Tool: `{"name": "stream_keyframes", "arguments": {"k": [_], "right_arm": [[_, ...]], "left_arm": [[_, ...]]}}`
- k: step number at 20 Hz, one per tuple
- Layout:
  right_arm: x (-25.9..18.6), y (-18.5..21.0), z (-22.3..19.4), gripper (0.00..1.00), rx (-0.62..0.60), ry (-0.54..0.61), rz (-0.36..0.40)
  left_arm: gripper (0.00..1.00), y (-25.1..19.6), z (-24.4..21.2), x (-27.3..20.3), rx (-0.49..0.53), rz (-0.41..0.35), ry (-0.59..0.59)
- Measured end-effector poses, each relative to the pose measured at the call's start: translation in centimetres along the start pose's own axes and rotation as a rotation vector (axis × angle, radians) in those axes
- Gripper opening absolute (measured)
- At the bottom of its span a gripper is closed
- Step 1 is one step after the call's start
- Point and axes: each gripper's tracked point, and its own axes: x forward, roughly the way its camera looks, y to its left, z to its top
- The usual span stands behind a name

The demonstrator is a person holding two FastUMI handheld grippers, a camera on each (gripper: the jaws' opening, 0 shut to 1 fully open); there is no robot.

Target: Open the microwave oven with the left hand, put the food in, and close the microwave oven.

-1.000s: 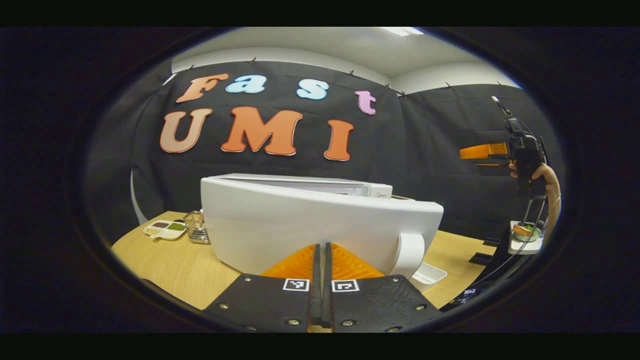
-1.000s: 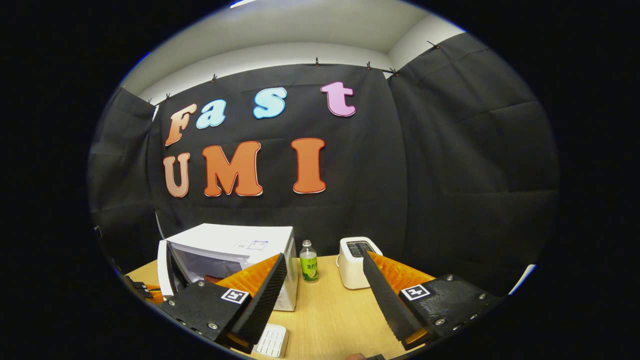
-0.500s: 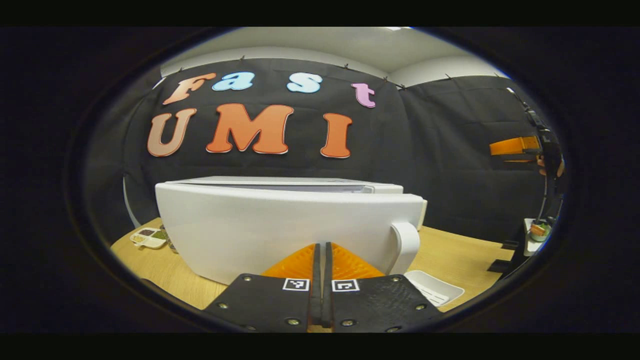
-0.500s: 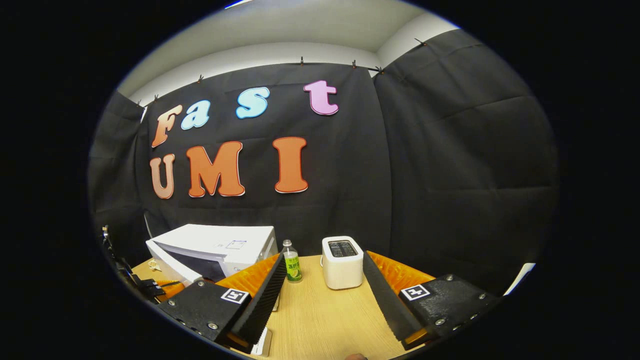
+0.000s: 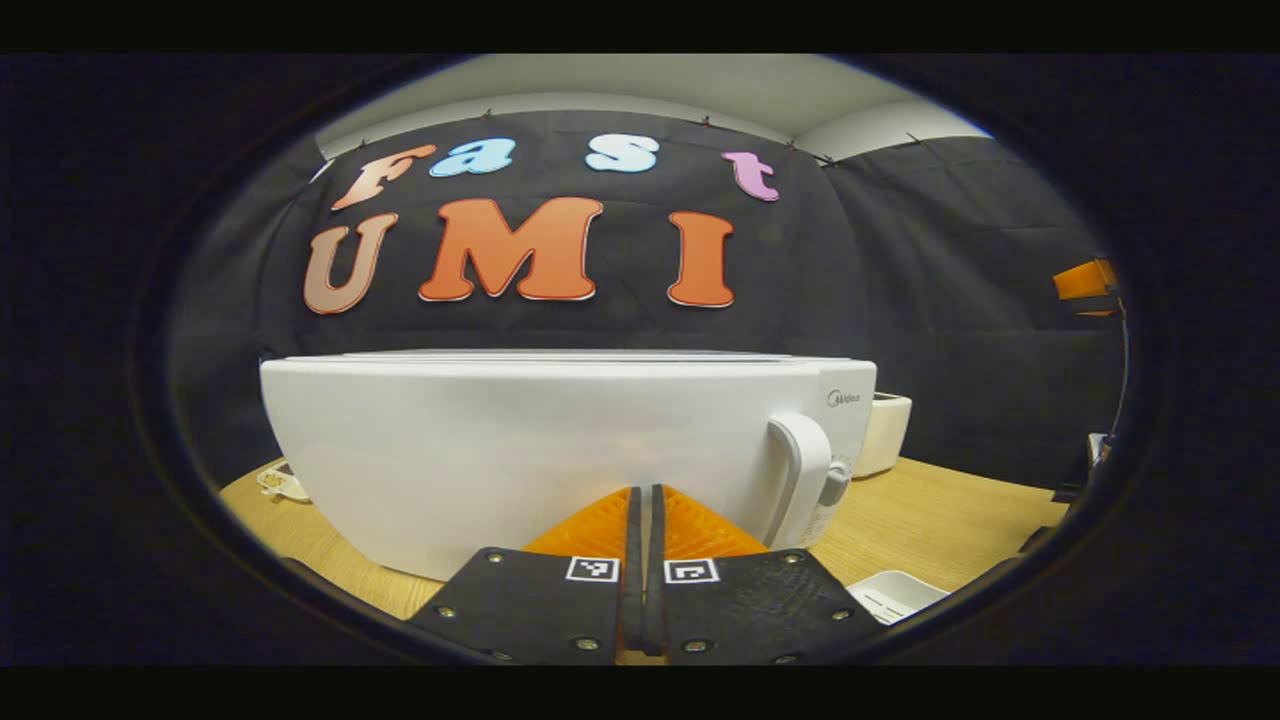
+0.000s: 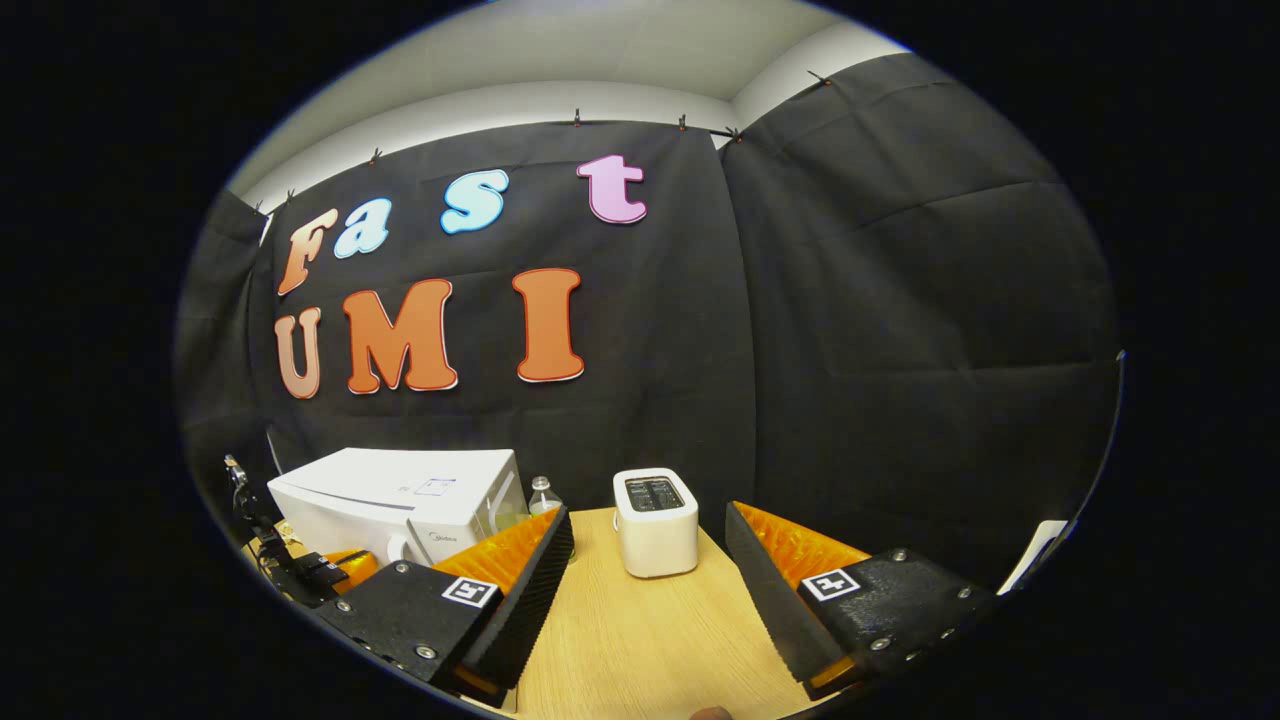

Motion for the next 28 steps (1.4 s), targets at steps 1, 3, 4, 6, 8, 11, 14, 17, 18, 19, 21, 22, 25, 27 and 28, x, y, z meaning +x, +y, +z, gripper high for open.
{"name": "stream_keyframes", "arguments": {"k": [1, 3, 4, 6, 8, 11, 14, 17, 18, 19, 21, 22, 25, 27, 28], "right_arm": [[0.1, 0.0, -0.1, 0.95, 0.002, 0.004, 0.0], [0.3, -0.2, -0.3, 0.95, -0.001, 0.01, -0.007], [0.4, -0.3, -0.4, 0.95, -0.002, 0.013, -0.01], [0.4, 0.0, -0.6, 0.95, 0.002, 0.023, -0.005], [0.3, 0.2, -0.7, 0.95, 0.005, 0.03, 0.001], [0.2, 0.7, -0.3, 0.95, -0.002, 0.024, 0.01], [-0.1, 1.1, 0.3, 0.95, -0.001, 0.017, 0.016], [-0.4, 2.0, 0.5, 0.95, 0.002, 0.017, 0.032], [-0.5, 2.3, 0.6, 0.95, 0.004, 0.018, 0.04], [-0.5, 2.7, 0.6, 0.95, 0.006, 0.02, 0.047], [-0.6, 3.4, 0.8, 0.95, 0.011, 0.021, 0.06], [-0.7, 3.7, 0.8, 0.95, 0.015, 0.02, 0.067], [-0.7, 4.8, 1.3, 0.95, 0.019, 0.011, 0.081], [-0.9, 5.6, 1.7, 0.95, 0.012, 0.004, 0.094], [-1.0, 6.0, 2.0, 0.95, 0.008, -0.003, 0.1]], "left_arm": [[0.0, -0.2, 0.1, 0.2, 0.012, 0.007, -0.006], [0.01, -0.2, 0.1, 0.5, 0.065, 0.033, 0.0], [0.01, 0.2, -0.2, 1.4, 0.089, 0.048, 0.018], [0.01, 0.1, 0.1, 1.4, 0.07, 0.056, 0.0], [0.01, 0.0, -0.3, 1.2, 0.065, 0.057, 0.034], [0.0, -0.7, 0.7, -0.2, 0.023, 0.016, 0.091], [0.01, -1.2, 4.5, -2.4, -0.003, -0.049, 0.098], [0.01, 0.3, 9.0, -4.9, -0.016, -0.057, 0.079], [0.01, 1.2, 10.8, -5.6, -0.013, -0.047, 0.062], [0.01, 2.1, 12.3, -6.3, -0.002, -0.034, 0.048], [0.01, 3.9, 14.8, -7.6, 0.031, -0.003, 0.027], [0.0, 4.5, 15.6, -8.2, 0.035, 0.0, 0.026], [0.03, 6.1, 17.8, -9.9, 0.036, 0.022, 0.01], [0.28, 7.4, 18.9, -11.0, 0.045, 0.051, -0.003], [0.43, 8.0, 19.4, -11.5, 0.04, 0.067, -0.014]]}}
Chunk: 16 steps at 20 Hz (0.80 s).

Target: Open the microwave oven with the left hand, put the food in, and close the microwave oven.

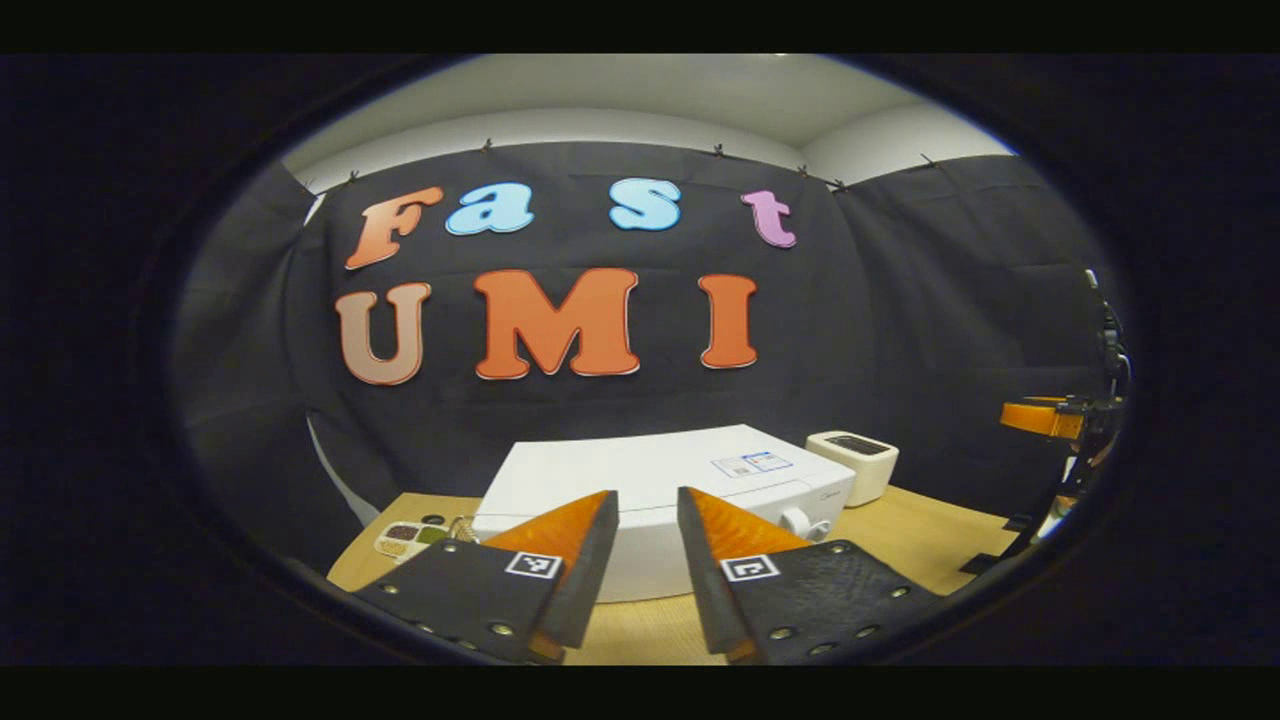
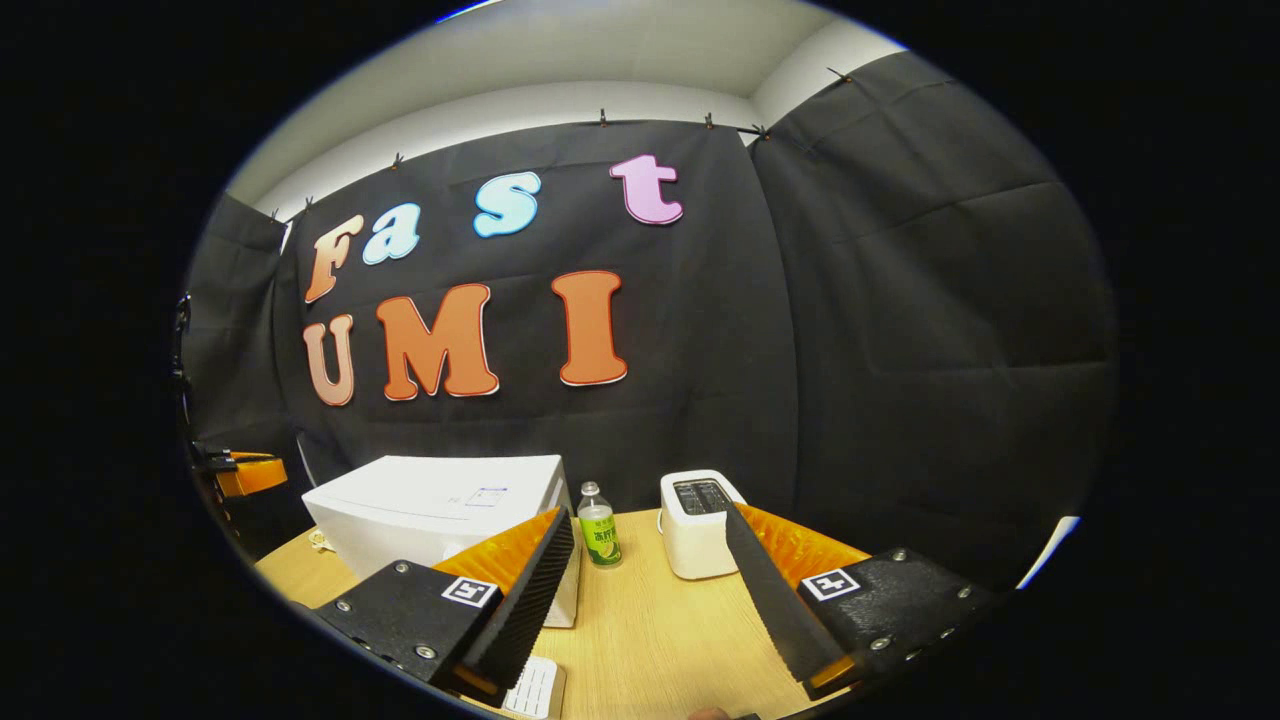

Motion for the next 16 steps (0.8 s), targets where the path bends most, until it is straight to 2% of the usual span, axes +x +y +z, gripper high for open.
{"name": "stream_keyframes", "arguments": {"k": [1, 2, 4, 7, 8, 9, 16], "right_arm": [[0.0, 0.4, 0.3, 0.95, -0.003, -0.005, 0.006], [-0.1, 0.8, 0.5, 0.95, -0.007, -0.008, 0.012], [-0.3, 1.5, 0.9, 0.95, -0.015, -0.015, 0.023], [-0.7, 2.3, 1.3, 0.95, -0.021, -0.023, 0.038], [-0.6, 2.5, 1.4, 0.95, -0.023, -0.025, 0.041], [-0.7, 2.6, 1.5, 0.95, -0.023, -0.025, 0.043], [-0.8, 3.2, 1.7, 0.95, -0.032, -0.033, 0.055]], "left_arm": [[0.58, 0.7, 0.4, -0.4, -0.005, 0.019, -0.005], [0.95, 1.0, 0.9, -0.9, -0.015, 0.028, -0.007], [0.93, 1.7, 2.1, -1.8, -0.022, 0.041, -0.022], [0.93, 3.8, 3.4, -2.8, 0.031, 0.104, -0.044], [0.96, 3.8, 3.5, -2.7, 0.032, 0.105, -0.048], [0.93, 3.4, 3.3, -2.7, 0.025, 0.098, -0.046], [0.93, 2.3, 3.2, -2.9, 0.006, 0.058, -0.049]]}}
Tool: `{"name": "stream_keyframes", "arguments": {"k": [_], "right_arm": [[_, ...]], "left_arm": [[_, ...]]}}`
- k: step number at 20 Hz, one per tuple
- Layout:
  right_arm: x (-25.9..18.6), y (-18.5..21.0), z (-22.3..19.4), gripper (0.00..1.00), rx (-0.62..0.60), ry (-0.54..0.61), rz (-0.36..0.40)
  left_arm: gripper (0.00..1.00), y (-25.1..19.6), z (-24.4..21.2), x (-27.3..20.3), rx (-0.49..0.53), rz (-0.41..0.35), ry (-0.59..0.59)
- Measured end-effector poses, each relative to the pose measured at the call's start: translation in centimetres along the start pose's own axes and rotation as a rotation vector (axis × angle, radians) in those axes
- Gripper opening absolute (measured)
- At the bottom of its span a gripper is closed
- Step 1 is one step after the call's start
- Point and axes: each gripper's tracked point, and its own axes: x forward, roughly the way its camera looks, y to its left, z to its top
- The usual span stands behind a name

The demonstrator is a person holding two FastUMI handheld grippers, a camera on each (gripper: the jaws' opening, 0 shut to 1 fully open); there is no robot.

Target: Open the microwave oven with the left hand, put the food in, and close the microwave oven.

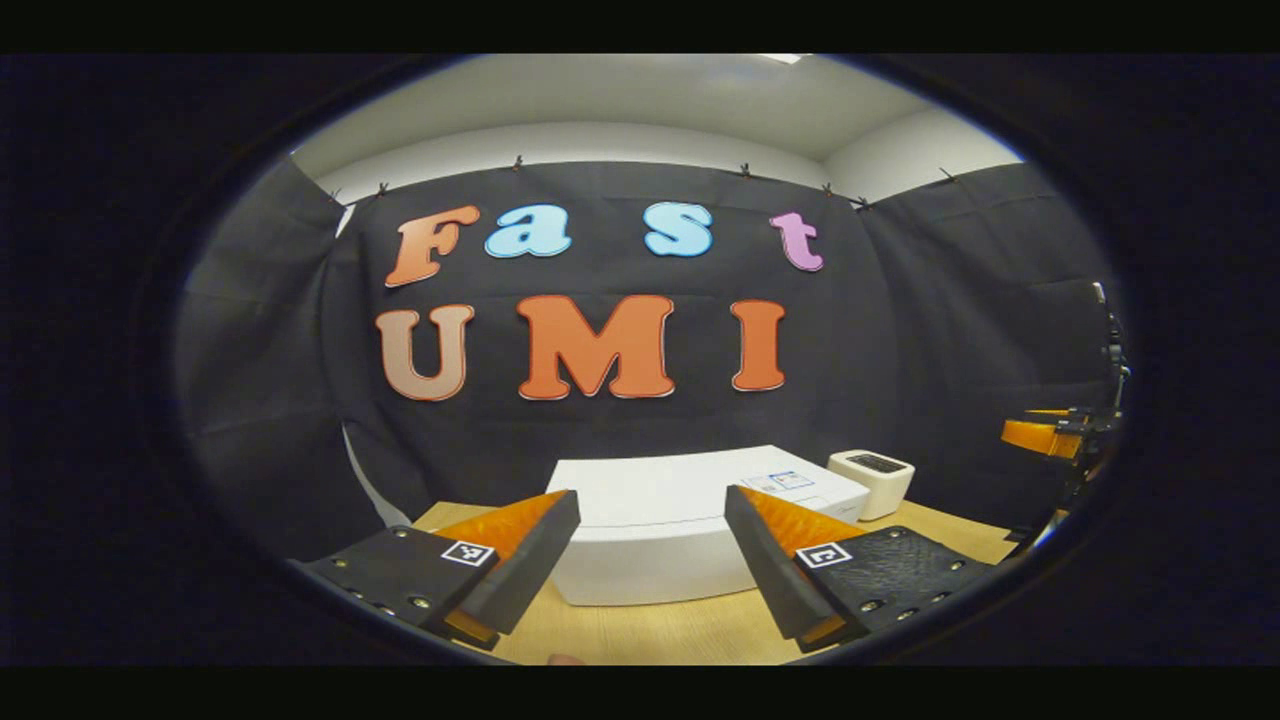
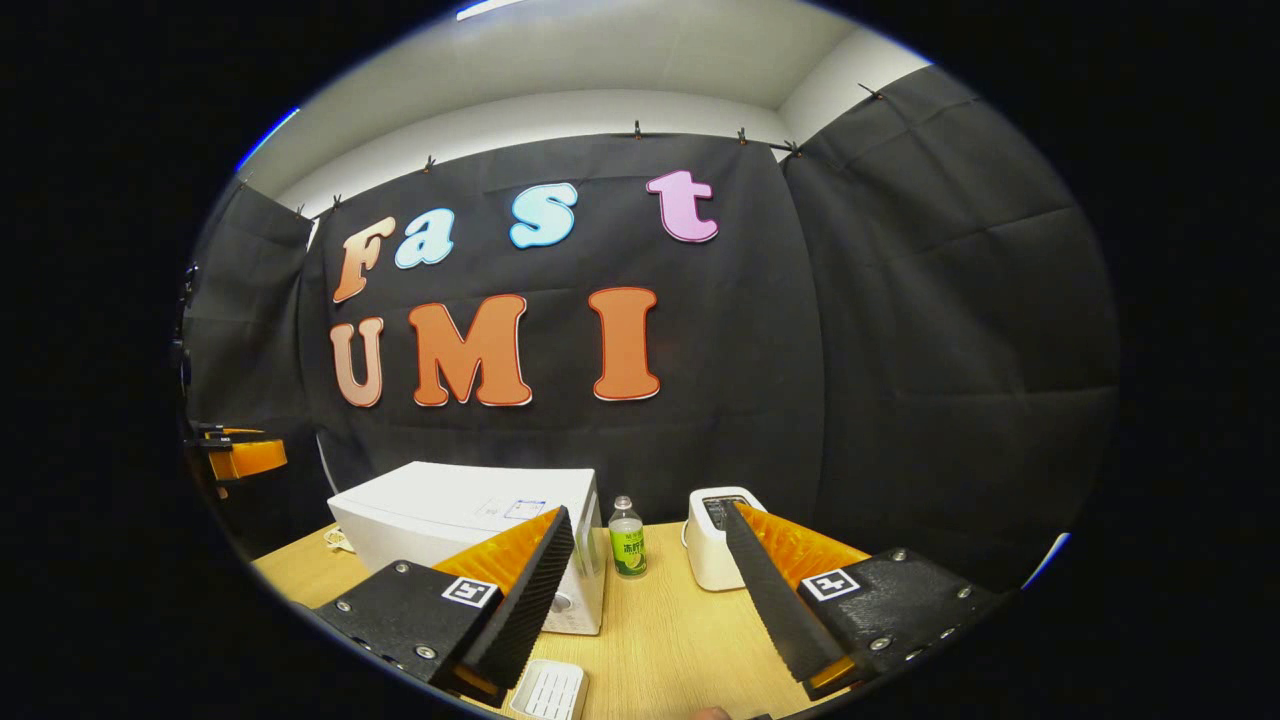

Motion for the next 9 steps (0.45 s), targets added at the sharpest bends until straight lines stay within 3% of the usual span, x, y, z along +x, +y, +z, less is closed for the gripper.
{"name": "stream_keyframes", "arguments": {"k": [9], "right_arm": [[-0.21, -0.44, 0.11, 0.94, 0.004, -0.007, -0.003]], "left_arm": [[0.93, 0.02, -0.38, -0.09, -0.019, -0.003, 0.001]]}}
